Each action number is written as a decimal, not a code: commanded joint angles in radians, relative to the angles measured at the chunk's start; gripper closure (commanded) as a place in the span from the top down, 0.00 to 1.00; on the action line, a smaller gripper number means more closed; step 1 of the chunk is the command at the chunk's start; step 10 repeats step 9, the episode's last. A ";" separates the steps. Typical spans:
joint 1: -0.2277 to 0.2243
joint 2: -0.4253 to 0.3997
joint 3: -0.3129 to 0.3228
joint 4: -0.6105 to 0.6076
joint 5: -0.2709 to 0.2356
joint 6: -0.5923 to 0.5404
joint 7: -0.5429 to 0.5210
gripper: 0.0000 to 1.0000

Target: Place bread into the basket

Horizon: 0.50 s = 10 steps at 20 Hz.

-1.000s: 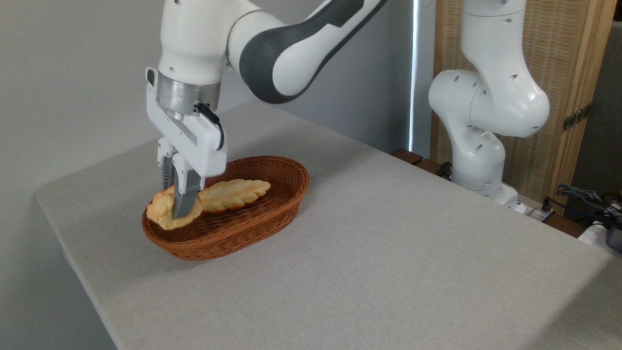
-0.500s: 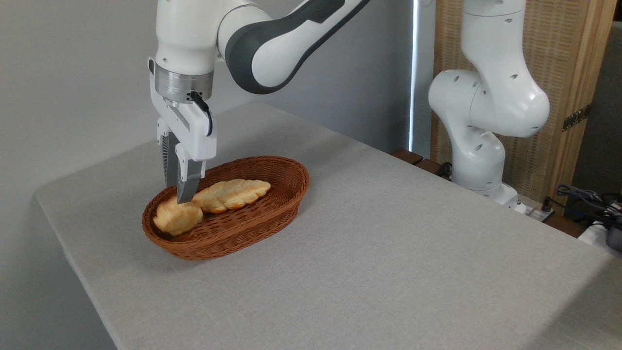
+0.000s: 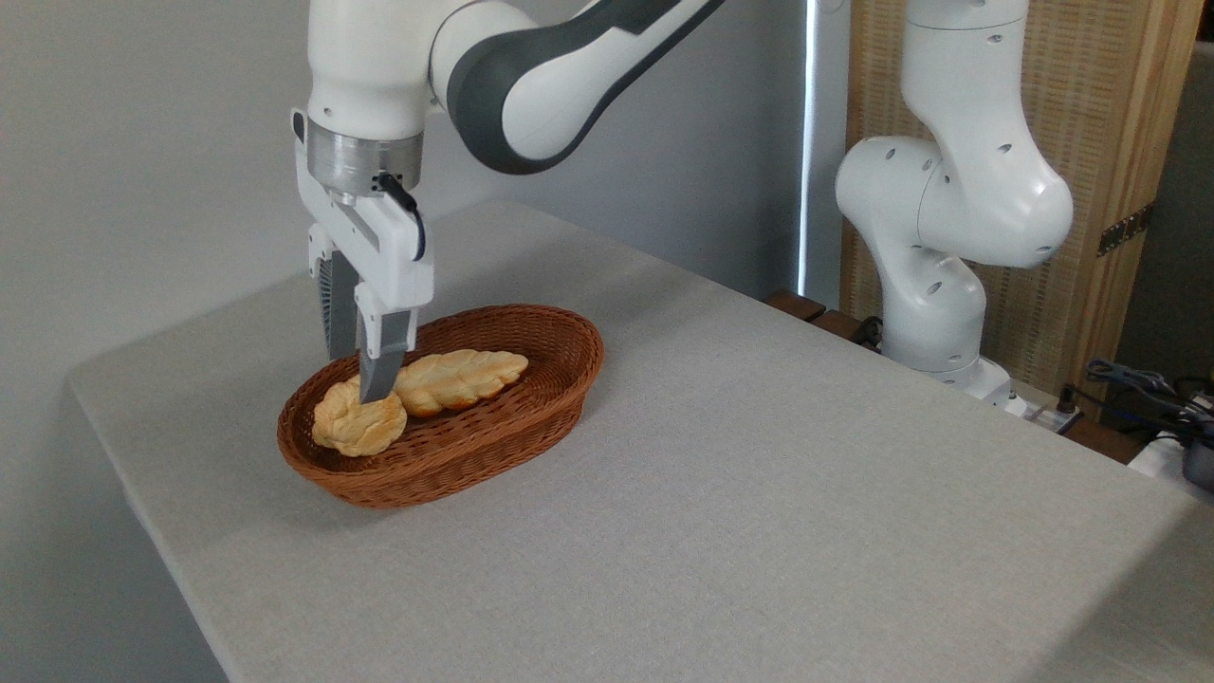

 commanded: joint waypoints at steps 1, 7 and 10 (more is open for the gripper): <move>0.003 -0.067 0.040 -0.003 0.048 -0.110 0.010 1.00; 0.004 -0.080 0.119 0.072 0.071 -0.262 0.008 1.00; 0.004 -0.087 0.144 0.078 0.071 -0.290 0.010 1.00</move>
